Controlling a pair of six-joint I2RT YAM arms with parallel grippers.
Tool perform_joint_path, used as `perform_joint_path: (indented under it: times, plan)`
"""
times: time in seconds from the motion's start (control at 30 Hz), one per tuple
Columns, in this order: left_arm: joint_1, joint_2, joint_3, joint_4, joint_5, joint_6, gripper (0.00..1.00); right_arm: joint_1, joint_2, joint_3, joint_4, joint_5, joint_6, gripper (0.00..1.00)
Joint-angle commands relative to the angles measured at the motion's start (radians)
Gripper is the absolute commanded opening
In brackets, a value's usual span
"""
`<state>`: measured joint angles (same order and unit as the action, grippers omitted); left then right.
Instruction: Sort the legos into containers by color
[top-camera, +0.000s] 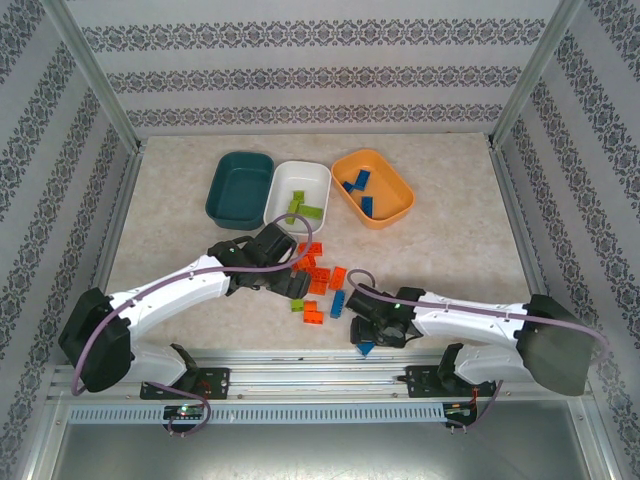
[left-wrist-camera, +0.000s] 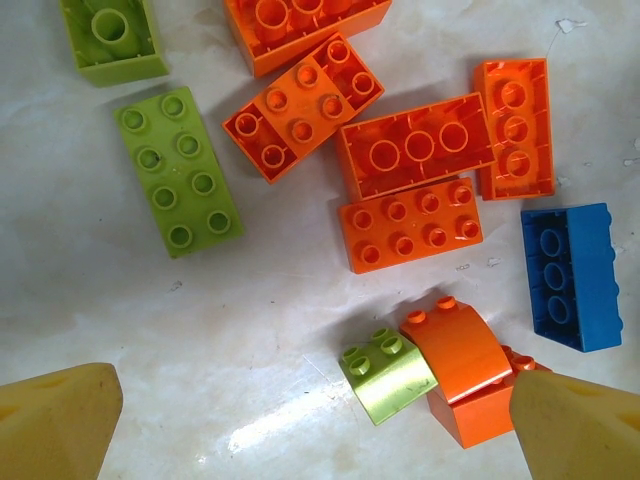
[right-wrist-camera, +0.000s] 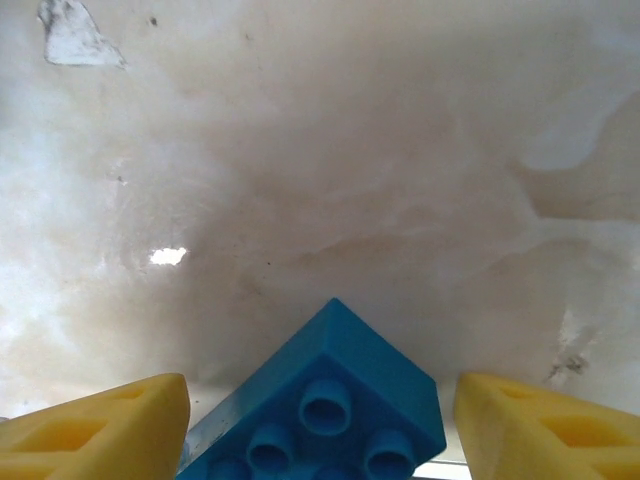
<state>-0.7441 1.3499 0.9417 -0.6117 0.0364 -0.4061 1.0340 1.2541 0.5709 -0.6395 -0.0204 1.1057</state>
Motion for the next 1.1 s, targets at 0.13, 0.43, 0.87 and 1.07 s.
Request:
perform_joint_path:
  times: [0.13, 0.43, 0.87, 1.07]
  plan:
    - [0.012, -0.04, -0.034, 0.007, -0.029, -0.012, 1.0, 0.028, 0.091, 0.034, 0.072, -0.009, 0.019, 0.58]
    - [0.018, -0.056, -0.041, -0.005, -0.036, -0.005, 1.0, 0.016, 0.193, 0.158, 0.015, 0.079, -0.046, 0.46]
    - [0.038, -0.089, -0.064, -0.016, -0.046, 0.0, 1.0, -0.1, 0.154, 0.218, -0.015, 0.121, -0.161, 0.34]
    - [0.042, -0.083, -0.06, -0.012, -0.034, 0.0, 1.0, -0.387, 0.102, 0.331, -0.047, 0.097, -0.385, 0.34]
